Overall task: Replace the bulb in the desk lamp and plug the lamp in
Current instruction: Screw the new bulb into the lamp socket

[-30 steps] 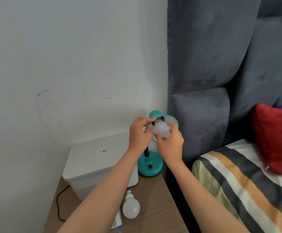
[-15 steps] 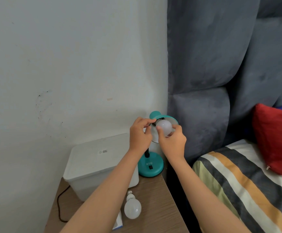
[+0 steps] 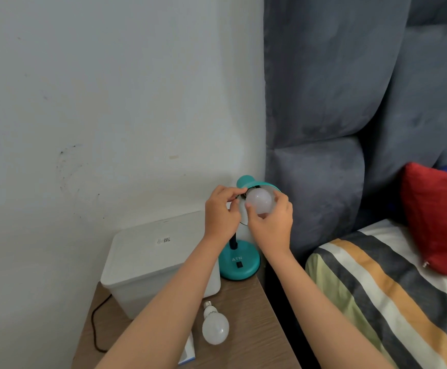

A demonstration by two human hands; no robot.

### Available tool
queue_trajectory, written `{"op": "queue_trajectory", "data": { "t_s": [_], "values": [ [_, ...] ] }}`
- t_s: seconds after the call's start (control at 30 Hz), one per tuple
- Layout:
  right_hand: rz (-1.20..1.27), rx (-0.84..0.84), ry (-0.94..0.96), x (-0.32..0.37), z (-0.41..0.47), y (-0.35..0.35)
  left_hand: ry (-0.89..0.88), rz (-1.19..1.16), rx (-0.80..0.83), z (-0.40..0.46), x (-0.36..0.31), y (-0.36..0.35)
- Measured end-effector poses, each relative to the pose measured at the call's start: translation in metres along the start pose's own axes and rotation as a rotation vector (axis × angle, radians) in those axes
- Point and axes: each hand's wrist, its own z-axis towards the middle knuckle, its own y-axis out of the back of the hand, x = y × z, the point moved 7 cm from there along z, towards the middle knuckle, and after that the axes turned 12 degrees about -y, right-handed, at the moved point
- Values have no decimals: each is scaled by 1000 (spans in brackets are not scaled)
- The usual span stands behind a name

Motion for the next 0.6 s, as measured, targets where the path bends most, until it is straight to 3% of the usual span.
{"op": "queue_trajectory", "data": {
  "t_s": [0.17, 0.33, 0.5, 0.6],
  "values": [
    [-29, -19, 17, 2, 0, 0, 0, 5, 7, 0, -1, -2],
    [60, -45, -153, -8, 4, 5, 9, -3, -2, 1, 1, 0],
    [13, 14, -53, -5, -3, 1, 17, -9, -7, 0, 2, 0],
    [21, 4, -100, -7, -2, 3, 19, -7, -4, 1, 2, 0]
  ]
}}
